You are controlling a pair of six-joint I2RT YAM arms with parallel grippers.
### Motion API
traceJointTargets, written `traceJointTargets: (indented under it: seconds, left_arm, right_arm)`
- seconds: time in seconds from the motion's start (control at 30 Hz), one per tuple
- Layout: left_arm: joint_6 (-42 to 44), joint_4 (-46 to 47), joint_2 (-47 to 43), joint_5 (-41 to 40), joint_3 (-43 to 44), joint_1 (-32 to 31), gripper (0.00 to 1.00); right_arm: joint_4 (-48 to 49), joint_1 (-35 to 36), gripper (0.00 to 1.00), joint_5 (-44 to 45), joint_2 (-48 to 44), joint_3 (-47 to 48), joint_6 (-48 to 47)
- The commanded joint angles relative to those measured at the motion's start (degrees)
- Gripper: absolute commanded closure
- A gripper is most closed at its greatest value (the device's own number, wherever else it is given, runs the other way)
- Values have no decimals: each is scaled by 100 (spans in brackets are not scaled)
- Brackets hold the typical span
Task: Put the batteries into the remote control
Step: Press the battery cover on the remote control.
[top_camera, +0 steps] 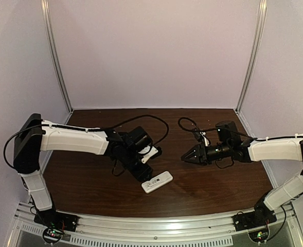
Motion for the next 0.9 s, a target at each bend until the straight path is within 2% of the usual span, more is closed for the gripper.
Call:
traceJointTargets:
  seconds: [0.0,0.47,0.63,0.87]
  left_arm:
    - [107,192,226,60,-85,-21,46]
    - [168,-1,944,-422,-270,-274,49]
    - [181,-14,917,-390,-366,-283,50]
    - [132,-30,622,-262,-448,-282,49]
  right_arm:
    - [36,-41,59,-24,-40,-87,-18]
    - [22,-35,60,-25,55,-88,-49]
    - [158,13,61,-10,89,-119,66]
    - [607,367,68,123,236,-180,407]
